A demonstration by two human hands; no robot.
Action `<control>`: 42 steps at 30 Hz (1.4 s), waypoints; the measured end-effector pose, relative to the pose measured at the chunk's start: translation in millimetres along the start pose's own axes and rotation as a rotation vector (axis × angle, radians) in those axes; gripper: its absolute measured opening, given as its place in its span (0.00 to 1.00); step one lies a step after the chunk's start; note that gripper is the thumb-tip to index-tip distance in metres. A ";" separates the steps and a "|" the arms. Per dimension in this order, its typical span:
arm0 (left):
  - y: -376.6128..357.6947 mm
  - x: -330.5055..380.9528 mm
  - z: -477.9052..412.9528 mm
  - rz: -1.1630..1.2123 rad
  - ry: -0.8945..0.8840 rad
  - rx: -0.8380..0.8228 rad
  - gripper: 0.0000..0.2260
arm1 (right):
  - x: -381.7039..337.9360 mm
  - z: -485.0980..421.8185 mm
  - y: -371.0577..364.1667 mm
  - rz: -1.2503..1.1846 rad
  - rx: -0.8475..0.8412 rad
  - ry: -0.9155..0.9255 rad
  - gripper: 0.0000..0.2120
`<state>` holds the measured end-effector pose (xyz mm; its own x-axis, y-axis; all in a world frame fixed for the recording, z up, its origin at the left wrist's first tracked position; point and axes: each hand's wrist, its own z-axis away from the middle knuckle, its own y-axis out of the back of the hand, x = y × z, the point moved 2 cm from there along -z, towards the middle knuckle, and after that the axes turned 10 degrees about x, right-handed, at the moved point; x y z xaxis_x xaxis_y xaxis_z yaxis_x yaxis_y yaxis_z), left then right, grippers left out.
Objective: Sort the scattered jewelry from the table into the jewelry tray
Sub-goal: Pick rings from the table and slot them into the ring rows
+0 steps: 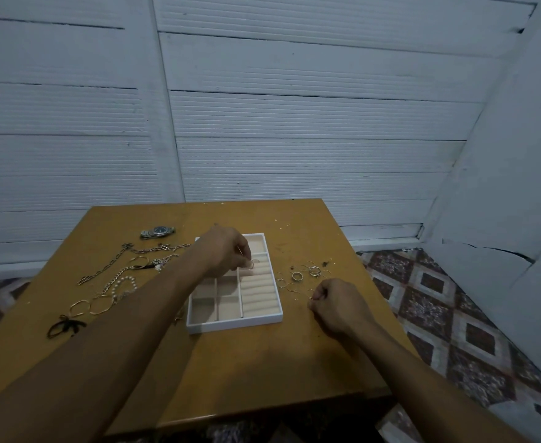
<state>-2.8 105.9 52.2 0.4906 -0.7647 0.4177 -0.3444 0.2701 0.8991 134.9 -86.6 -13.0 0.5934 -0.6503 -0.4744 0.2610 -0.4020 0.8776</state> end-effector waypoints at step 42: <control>-58.6 -0.3 -35.1 -0.145 -0.111 0.286 0.07 | -11.5 -25.5 13.7 -0.415 -0.107 -0.020 0.02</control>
<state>45.3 110.9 4.0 0.4661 -0.8465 0.2572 -0.4954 -0.0089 0.8686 151.1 -68.2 6.2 0.4068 -0.4599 -0.7893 0.5532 -0.5636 0.6134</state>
